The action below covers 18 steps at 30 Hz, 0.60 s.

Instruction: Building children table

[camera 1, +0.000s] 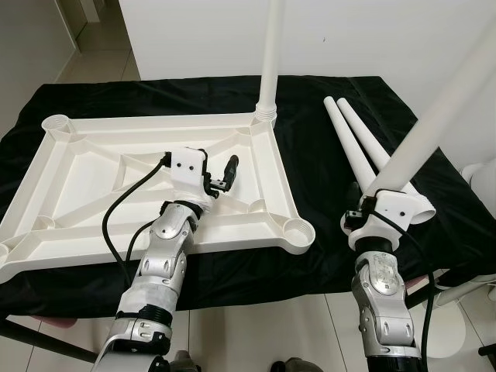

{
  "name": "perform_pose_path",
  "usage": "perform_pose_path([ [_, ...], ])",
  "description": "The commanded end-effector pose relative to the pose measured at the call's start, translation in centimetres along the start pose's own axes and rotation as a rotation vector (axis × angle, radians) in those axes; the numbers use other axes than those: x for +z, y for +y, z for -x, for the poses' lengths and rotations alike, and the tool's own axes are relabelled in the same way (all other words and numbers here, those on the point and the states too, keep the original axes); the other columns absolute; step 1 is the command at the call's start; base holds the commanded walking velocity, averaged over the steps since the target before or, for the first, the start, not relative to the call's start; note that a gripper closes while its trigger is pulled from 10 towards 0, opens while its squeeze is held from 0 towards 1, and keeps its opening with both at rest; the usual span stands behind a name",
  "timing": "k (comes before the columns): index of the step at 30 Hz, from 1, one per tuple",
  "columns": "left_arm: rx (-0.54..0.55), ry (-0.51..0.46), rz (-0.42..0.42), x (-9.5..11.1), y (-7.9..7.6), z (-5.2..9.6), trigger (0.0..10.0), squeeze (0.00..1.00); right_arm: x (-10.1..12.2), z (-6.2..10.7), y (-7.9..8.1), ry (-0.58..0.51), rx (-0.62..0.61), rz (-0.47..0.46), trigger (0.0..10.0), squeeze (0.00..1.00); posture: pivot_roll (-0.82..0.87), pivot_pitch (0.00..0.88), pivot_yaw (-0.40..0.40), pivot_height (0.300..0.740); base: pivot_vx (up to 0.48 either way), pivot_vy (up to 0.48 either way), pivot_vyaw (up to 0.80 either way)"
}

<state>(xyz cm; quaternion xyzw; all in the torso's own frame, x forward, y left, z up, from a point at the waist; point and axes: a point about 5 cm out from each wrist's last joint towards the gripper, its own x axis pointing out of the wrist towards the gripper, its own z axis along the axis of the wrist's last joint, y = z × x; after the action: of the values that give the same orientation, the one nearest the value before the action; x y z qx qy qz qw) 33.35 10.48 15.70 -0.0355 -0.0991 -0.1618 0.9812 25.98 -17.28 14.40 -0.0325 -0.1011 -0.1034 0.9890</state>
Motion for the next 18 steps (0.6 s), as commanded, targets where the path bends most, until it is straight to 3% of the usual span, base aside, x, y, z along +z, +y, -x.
perform_pose_path([
  [1,0.006,-0.001,-0.005,0.03,0.06,-0.16,10.0,0.0,-0.13,0.0,0.02,-0.004,0.01,0.016,10.0,0.0,0.02,0.0,-0.003,0.74,0.0,0.0,0.0],
  [16,-0.016,-0.031,-0.019,0.58,-0.36,-0.68,10.0,0.0,-0.38,0.02,0.3,0.001,0.013,0.031,10.0,0.0,0.02,0.0,0.006,0.74,0.0,0.0,0.0],
  [18,-0.018,-0.028,-0.019,0.75,-0.21,-0.99,10.0,0.0,-0.28,-0.31,0.43,-0.006,0.013,0.034,10.0,0.0,0.01,0.0,0.035,0.74,0.0,0.0,0.0],
])
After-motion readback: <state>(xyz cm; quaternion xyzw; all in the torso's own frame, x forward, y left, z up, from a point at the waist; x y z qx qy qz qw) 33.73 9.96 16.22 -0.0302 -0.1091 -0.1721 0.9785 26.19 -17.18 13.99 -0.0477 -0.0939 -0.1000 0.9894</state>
